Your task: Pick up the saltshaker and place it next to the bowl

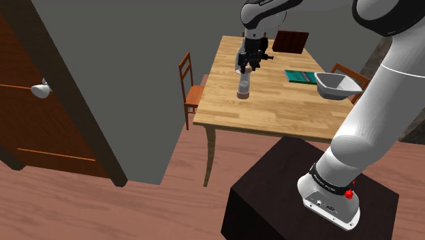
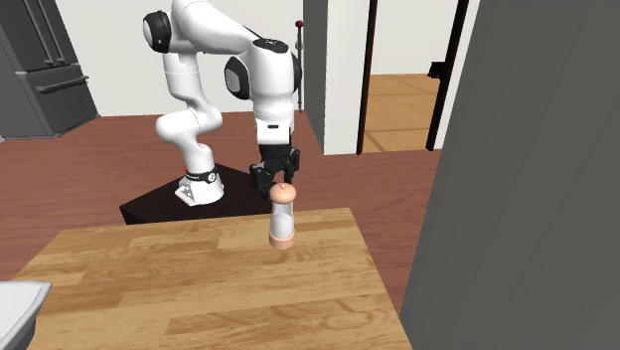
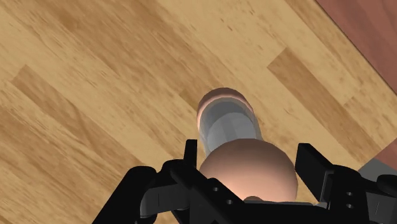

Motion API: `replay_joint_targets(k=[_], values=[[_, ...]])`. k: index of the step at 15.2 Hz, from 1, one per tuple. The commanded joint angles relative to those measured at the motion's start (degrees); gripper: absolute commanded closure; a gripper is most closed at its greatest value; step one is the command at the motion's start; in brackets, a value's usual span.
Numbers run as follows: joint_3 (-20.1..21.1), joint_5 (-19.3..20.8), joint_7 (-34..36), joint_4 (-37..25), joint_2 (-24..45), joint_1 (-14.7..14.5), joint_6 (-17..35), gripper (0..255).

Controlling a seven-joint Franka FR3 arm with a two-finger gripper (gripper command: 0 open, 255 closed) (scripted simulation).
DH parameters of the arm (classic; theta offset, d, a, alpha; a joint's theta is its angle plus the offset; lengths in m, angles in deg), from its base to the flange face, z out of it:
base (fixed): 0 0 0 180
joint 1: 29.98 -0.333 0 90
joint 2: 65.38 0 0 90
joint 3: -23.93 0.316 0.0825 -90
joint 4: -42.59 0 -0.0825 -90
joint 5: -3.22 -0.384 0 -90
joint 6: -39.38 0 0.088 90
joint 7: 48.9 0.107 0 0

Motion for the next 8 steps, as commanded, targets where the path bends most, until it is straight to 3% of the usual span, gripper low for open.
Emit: replay_joint_targets(k=[1,8], values=[[0.02,0.06,0.11,-1.47,-0.22,-0.03,-1.70,255],[0.01,0.26,0.29,-5.75,-1.15,-0.05,-6.89,255]])
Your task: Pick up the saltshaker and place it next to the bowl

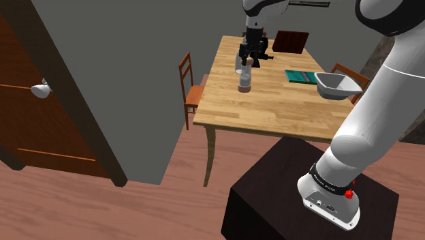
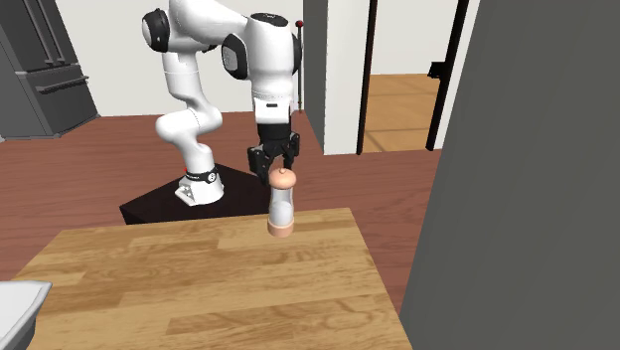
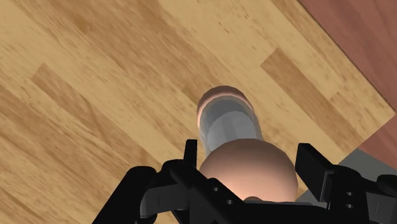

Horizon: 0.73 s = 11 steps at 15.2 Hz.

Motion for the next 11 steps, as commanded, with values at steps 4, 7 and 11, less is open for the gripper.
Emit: replay_joint_targets(k=[4,7,11], values=[[0.03,0.11,0.17,-3.38,-0.47,-0.04,-3.86,255],[0.02,0.13,0.20,-5.61,-0.53,-0.04,-6.15,255],[0.00,0.12,0.22,-8.82,-0.43,-0.01,-9.26,255]])
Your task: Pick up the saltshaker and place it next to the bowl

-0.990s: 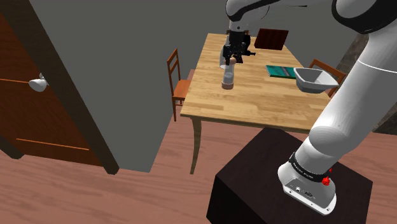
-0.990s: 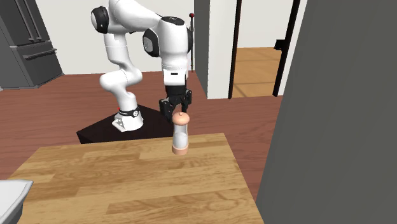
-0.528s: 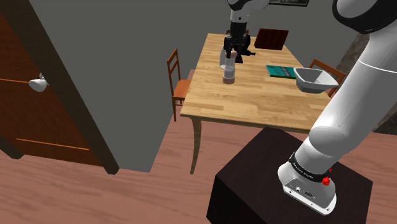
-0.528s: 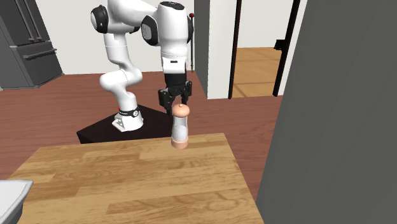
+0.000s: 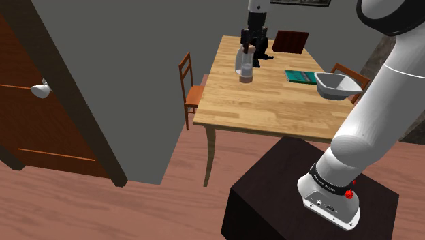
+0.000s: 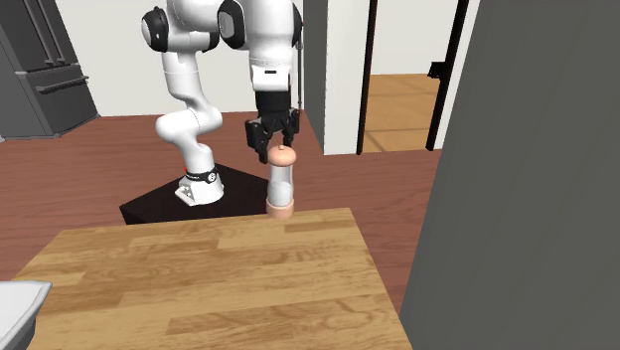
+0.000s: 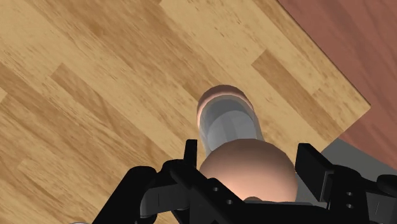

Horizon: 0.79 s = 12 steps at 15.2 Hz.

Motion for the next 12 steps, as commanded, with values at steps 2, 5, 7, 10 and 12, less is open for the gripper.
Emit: replay_joint_targets(k=[2,5,7,10,12], values=[[-0.08,-0.01,-0.12,-2.25,0.10,0.09,-2.17,255],[-0.10,-0.06,-0.14,-4.96,0.41,0.13,-4.57,255],[-0.12,-0.11,-0.16,-6.87,0.70,0.16,-6.20,255],[-0.16,-0.21,-0.20,-9.92,1.25,0.22,-8.70,255],[-0.19,-0.29,-0.24,-12.07,1.71,0.28,-10.41,255]])
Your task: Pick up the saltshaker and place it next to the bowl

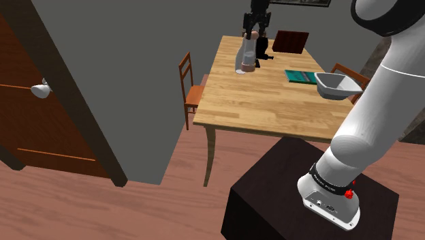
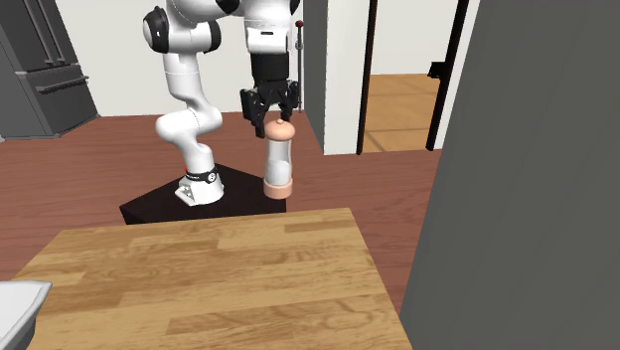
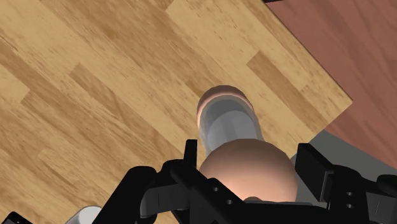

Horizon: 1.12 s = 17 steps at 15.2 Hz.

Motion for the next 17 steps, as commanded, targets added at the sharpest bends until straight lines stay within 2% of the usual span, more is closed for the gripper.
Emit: replay_joint_targets(k=[1,8,17], values=[[0.03,-0.06,0.10,-1.92,0.29,-0.03,-1.66,255],[-0.12,-0.48,-0.10,-10.11,2.53,0.27,-7.64,255],[-4.86,1.84,-10.35,1.21,-6.61,5.39,-5.33,255]])
